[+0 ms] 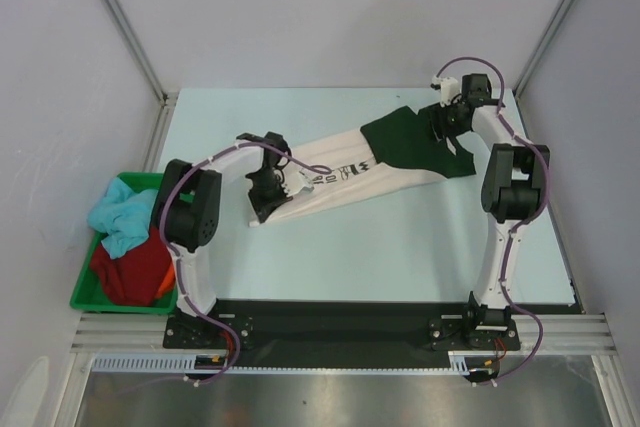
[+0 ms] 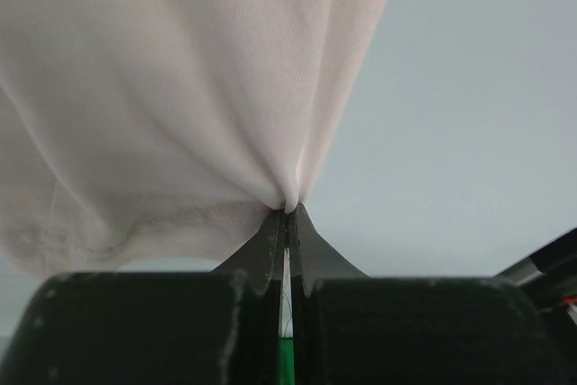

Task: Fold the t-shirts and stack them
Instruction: Fold the tshirt

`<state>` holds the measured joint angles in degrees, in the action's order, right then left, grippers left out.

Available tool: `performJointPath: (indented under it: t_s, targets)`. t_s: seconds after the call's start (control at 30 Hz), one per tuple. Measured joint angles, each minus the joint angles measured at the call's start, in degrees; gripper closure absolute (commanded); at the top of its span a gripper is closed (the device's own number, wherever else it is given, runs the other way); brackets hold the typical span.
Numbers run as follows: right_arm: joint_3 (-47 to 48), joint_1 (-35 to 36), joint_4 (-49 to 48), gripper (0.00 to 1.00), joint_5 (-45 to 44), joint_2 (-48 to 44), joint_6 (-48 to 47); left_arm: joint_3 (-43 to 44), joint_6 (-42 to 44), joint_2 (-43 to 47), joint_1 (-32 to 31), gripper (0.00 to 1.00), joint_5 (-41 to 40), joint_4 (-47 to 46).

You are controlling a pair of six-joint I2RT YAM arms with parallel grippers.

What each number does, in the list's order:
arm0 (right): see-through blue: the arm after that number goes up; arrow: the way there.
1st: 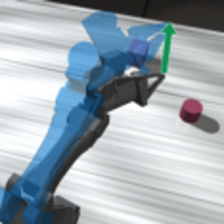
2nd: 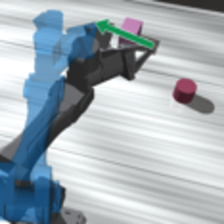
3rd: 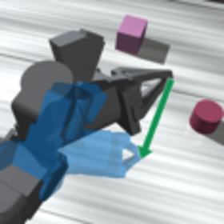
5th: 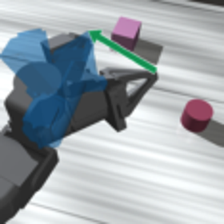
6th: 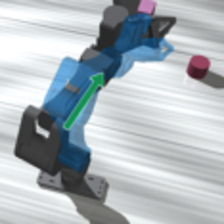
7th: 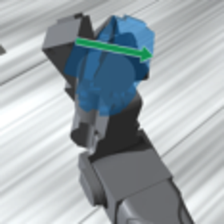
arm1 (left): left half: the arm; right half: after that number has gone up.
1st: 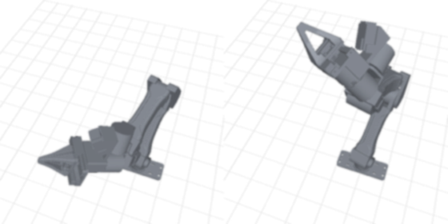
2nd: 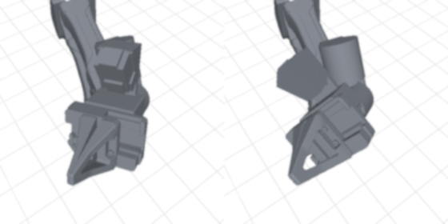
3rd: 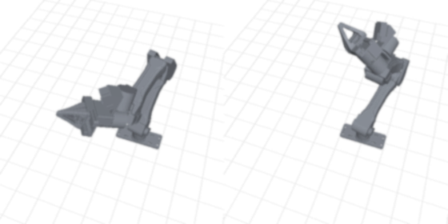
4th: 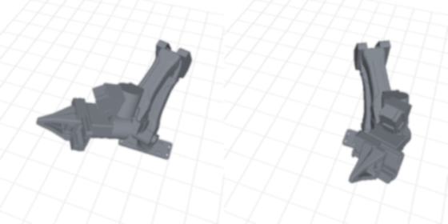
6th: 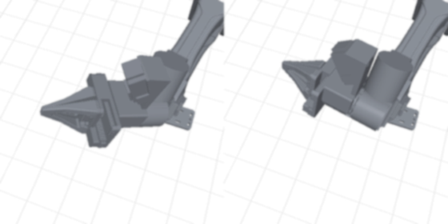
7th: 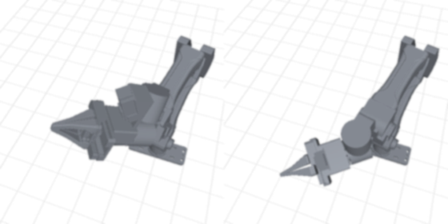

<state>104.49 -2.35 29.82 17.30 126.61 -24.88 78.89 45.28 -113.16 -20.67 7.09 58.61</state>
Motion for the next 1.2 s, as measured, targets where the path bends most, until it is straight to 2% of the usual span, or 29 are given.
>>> performJointPath:
  t_s: [0.27, 0.43, 0.63, 0.83, 1.2]
  targets:
    - [2.56, 0.52, 0.70, 0.40, -2.19, 4.11, 1.46, -0.92, -3.80, 1.70, -2.80, 0.98, 3.23, 3.96]
    - [5.84, 1.44, 2.64, 0.46, -3.23, 7.37, 2.21, -2.56, -5.25, 3.96, -7.04, 0.98, 5.18, 5.64]
    - [7.82, 2.86, 3.28, 0.46, -4.39, 8.90, 2.43, -4.22, -6.47, 5.97, -10.97, 0.98, 7.21, 7.10]
    - [16.63, 5.25, 6.36, 0.44, -5.03, 14.01, 2.43, -6.05, -8.07, 8.17, -14.08, 0.98, 8.39, 7.89]
    - [32.33, 9.92, 5.95, 0.40, -5.90, 23.65, 3.78, -3.50, -12.70, 8.55, -26.58, 0.97, 13.05, 8.79]
